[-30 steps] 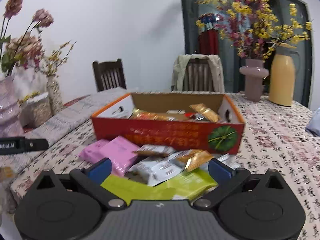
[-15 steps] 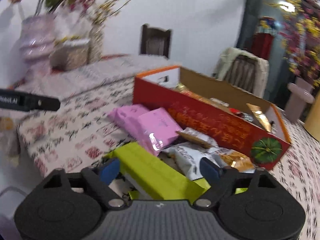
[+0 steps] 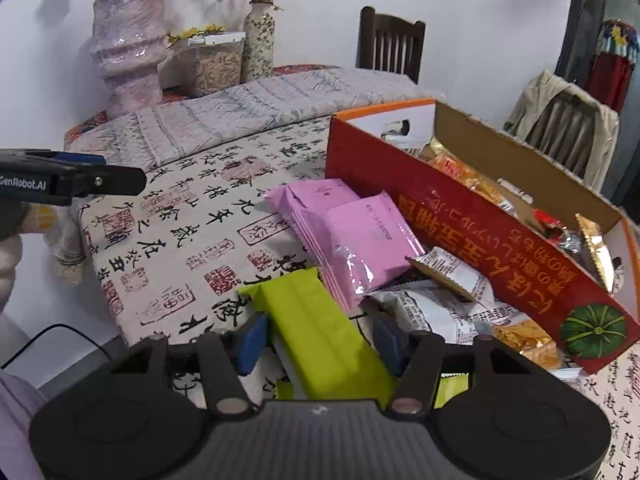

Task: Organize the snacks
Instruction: 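Grasp the lime-green packet with the right tool, then lift the lime-green packet toward the box while the left tool moves to the pink packets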

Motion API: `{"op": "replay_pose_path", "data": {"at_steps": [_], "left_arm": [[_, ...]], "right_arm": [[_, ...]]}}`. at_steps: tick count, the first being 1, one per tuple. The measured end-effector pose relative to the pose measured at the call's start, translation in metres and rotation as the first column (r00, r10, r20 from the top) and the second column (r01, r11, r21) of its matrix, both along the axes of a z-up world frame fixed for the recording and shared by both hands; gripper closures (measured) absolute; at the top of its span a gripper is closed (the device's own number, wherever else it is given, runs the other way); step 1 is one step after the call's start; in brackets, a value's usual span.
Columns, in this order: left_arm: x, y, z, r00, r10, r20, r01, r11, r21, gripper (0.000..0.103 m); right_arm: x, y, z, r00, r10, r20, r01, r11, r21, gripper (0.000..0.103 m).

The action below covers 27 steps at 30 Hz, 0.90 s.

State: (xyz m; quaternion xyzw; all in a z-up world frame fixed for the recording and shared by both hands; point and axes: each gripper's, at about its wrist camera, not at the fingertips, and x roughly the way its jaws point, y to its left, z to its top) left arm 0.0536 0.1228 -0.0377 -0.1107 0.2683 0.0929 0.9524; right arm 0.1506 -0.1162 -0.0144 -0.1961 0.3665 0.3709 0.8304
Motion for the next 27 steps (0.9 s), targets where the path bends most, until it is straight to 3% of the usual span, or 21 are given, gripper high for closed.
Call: {"op": "replay_pose_path", "data": {"at_steps": [9,11,14,27], "left_arm": [[-0.002,0.001,0.002,1.000,0.018,-0.009,-0.018,1.000,0.006,0.000],[-0.002,0.002,0.002,1.000,0.025,-0.009,-0.025,1.000,0.006,0.000],[-0.002,0.004,0.004,0.999,0.032,-0.007,-0.032,0.999,0.006,0.000],[0.016,-0.003,0.008,1.000,-0.001,-0.015,0.001,1.000,0.006,0.000]], "right_arm": [[0.006,0.005,-0.004,0.997,0.079,-0.018,-0.080,0.996,-0.042,0.048],[0.005,0.007,-0.002,0.995,0.103,-0.014,-0.104,0.993,-0.052,0.058],[0.002,0.009,-0.001,0.993,0.116,0.004,-0.116,0.991,-0.068,0.063],[-0.006,-0.024,0.024,0.998,0.032,0.056,-0.039,0.993,0.111,0.066]]}}
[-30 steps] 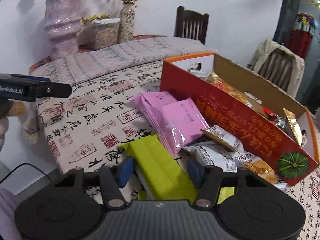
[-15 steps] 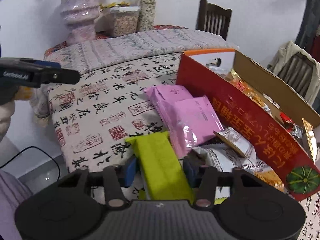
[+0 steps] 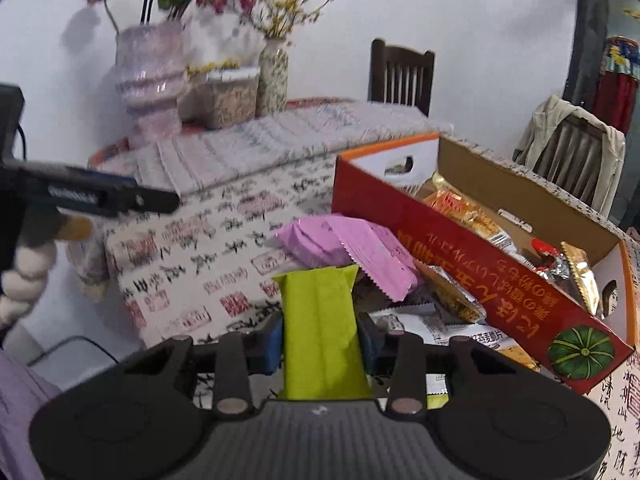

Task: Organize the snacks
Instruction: 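Lift the lime-green packet toward the box while the left tool moves to the pink packets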

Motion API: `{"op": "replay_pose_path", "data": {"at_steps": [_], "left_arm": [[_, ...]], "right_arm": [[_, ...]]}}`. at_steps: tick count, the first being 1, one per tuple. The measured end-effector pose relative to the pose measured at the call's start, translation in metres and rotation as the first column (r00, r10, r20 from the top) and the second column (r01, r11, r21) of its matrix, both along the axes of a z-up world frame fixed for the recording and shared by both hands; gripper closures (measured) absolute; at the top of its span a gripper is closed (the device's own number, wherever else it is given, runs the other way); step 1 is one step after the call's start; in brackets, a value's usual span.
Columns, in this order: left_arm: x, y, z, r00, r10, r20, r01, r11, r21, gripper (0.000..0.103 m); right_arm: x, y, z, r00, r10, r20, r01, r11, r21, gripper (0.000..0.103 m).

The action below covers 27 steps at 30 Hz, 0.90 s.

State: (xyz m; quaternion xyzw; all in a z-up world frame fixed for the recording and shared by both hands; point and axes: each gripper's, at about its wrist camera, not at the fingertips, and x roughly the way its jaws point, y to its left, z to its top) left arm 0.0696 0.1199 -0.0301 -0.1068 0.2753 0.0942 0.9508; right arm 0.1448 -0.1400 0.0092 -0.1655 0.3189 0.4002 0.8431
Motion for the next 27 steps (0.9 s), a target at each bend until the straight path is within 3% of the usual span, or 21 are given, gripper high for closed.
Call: {"op": "replay_pose_path", "data": {"at_steps": [8,16,23,27], "left_arm": [[0.025,-0.016,0.001,0.999,-0.045,-0.011,0.045,0.999,0.000,0.000],[0.058,-0.034,-0.003,0.995,-0.083,-0.047,0.083,0.996,0.011,0.000],[0.082,-0.045,-0.006,0.993,-0.089,-0.073,0.091,0.995,0.030,0.000],[0.095,-0.052,-0.008,0.991,-0.090,-0.097,0.094,0.995,0.039,0.000]], "right_arm": [[-0.001,-0.031,0.013,0.993,-0.119,0.019,0.114,0.979,0.171,0.066],[0.016,-0.069,0.017,0.957,-0.289,0.015,0.270,0.910,0.315,0.066],[0.031,-0.094,0.014,0.918,-0.396,0.007,0.362,0.847,0.390,0.066],[0.037,-0.102,0.010,0.903,-0.430,0.007,0.392,0.829,0.400,0.066]]}}
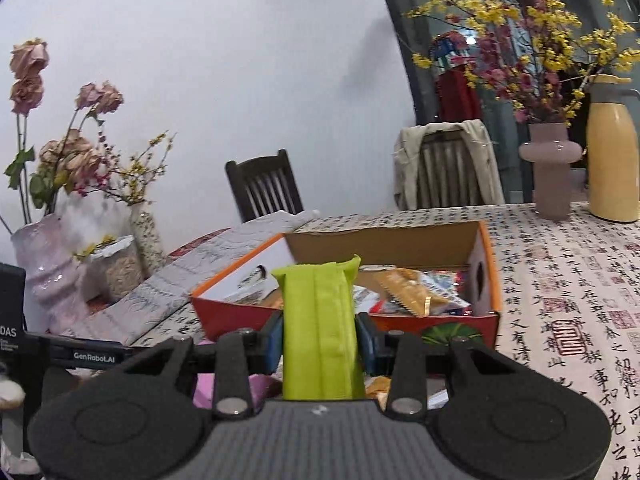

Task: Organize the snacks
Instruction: 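Lift the lime-green packet toward the box while the left tool moves to the pink packets, then grasp the pink packet with the left tool while the right tool holds the green packet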

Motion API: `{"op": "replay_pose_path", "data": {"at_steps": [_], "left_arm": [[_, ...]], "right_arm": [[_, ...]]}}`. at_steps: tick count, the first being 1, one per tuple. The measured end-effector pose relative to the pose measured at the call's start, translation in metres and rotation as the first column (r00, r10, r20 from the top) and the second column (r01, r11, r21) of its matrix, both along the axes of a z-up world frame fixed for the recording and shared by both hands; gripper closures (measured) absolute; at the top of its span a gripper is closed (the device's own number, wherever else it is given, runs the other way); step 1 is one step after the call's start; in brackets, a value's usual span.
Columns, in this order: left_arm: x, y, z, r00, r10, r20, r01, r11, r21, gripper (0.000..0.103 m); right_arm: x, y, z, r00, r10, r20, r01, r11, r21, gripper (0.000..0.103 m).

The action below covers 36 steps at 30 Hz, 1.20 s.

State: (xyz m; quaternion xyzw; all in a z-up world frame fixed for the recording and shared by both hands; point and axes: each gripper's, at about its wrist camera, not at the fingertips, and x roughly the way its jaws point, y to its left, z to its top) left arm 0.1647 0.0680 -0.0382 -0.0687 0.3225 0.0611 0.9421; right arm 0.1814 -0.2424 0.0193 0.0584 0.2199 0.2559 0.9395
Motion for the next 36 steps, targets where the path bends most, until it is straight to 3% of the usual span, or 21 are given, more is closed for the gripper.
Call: {"op": "replay_pose_path", "data": {"at_steps": [23,28,32,36], "left_arm": [[0.045,-0.023,-0.016,0.996,-0.005,-0.084,0.006,1.000,0.011,0.000],[0.047,-0.024,-0.018,0.996,-0.011,-0.088,0.012,1.000,0.008,0.010],[0.043,-0.022,-0.015,0.997,-0.027,-0.076,0.027,1.000,-0.011,0.027],[0.039,-0.014,-0.014,0.997,-0.002,-0.072,0.002,1.000,-0.003,0.028]], "right_arm": [[0.013,-0.018,-0.014,0.999,-0.044,-0.026,0.045,0.997,0.057,0.066],[0.014,-0.017,-0.015,0.999,-0.042,-0.030,0.043,0.997,0.059,0.066],[0.013,-0.017,-0.015,0.999,-0.037,-0.032,0.039,0.997,0.064,0.066],[0.011,-0.016,-0.016,0.999,-0.034,-0.036,0.036,0.997,0.068,0.066]]}}
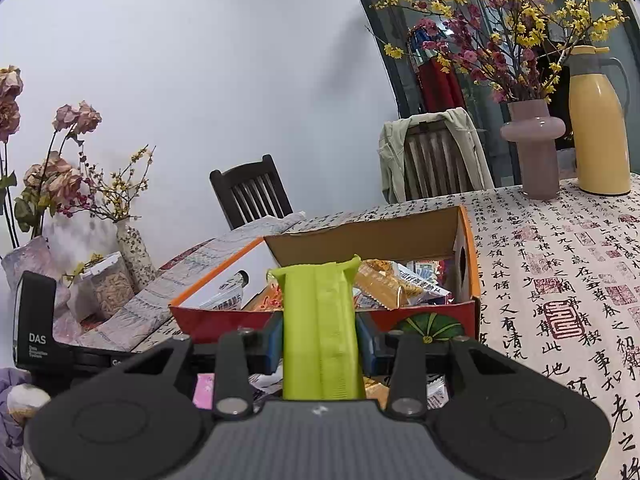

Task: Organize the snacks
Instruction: 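Grasp the pink packet with the left tool while the right tool holds the green packet, then carry the pink packet and the lime-green packet over the cardboard box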

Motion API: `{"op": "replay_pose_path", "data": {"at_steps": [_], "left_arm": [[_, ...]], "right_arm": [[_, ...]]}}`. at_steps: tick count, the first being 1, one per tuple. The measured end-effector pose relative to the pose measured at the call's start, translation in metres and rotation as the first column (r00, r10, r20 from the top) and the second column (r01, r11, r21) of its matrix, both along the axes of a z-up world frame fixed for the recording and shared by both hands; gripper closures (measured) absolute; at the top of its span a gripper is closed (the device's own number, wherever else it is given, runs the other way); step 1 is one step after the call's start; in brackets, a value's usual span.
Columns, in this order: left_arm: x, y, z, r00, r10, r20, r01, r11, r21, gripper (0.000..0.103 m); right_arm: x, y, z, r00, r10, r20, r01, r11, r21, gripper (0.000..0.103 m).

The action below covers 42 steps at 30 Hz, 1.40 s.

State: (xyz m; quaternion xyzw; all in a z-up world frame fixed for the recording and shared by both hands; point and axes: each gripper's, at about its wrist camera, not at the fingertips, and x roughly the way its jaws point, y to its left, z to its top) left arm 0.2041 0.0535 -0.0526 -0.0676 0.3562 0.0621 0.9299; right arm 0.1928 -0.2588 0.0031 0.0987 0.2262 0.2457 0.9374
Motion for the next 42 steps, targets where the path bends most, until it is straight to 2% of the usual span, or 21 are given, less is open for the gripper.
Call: {"op": "replay_pose_path", "data": {"at_steps": [5,11,13,16,17,19,21,32,42], "left_arm": [[-0.005,0.009,0.003,1.000,0.015,0.006,-0.014,1.000,0.000,0.028],[-0.003,-0.006,0.002,0.999,-0.053,0.001,0.053,0.999,-0.006,0.019],[0.001,-0.013,-0.001,0.998,-0.057,-0.010,0.058,0.998,0.014,0.016],[0.006,-0.015,-0.009,0.998,-0.051,-0.036,0.052,0.998,0.019,0.019],[0.006,-0.014,-0.009,0.998,-0.052,-0.034,0.052,0.999,0.012,0.022],[0.004,-0.012,-0.009,0.998,-0.064,-0.030,0.064,0.998,0.001,0.035],[0.002,-0.011,-0.009,0.997,-0.070,-0.025,0.070,0.998,-0.001,0.039],[-0.017,0.002,-0.002,0.998,-0.055,0.019,0.056,0.998,-0.020,0.042],[-0.039,0.003,0.041,0.984,-0.063,0.164,0.067,0.998,-0.018,0.042]], "right_arm": [[0.000,0.000,-0.002,1.000,-0.002,-0.008,0.002,1.000,0.005,0.066],[0.000,0.002,-0.003,1.000,0.003,-0.014,-0.002,1.000,0.008,0.066],[0.000,0.002,-0.003,1.000,0.001,-0.016,-0.001,1.000,0.009,0.066],[-0.001,0.000,-0.003,1.000,-0.001,-0.018,0.002,1.000,0.010,0.066],[-0.001,0.000,-0.003,1.000,0.000,-0.018,0.001,1.000,0.010,0.066],[-0.001,0.001,-0.003,1.000,0.003,-0.018,-0.002,1.000,0.011,0.066],[0.000,0.002,-0.004,1.000,0.005,-0.021,-0.005,1.000,0.012,0.066],[-0.002,0.002,-0.004,1.000,0.009,-0.019,-0.009,1.000,0.019,0.066],[-0.005,0.001,0.011,0.999,-0.007,0.031,0.006,1.000,0.017,0.066]]}}
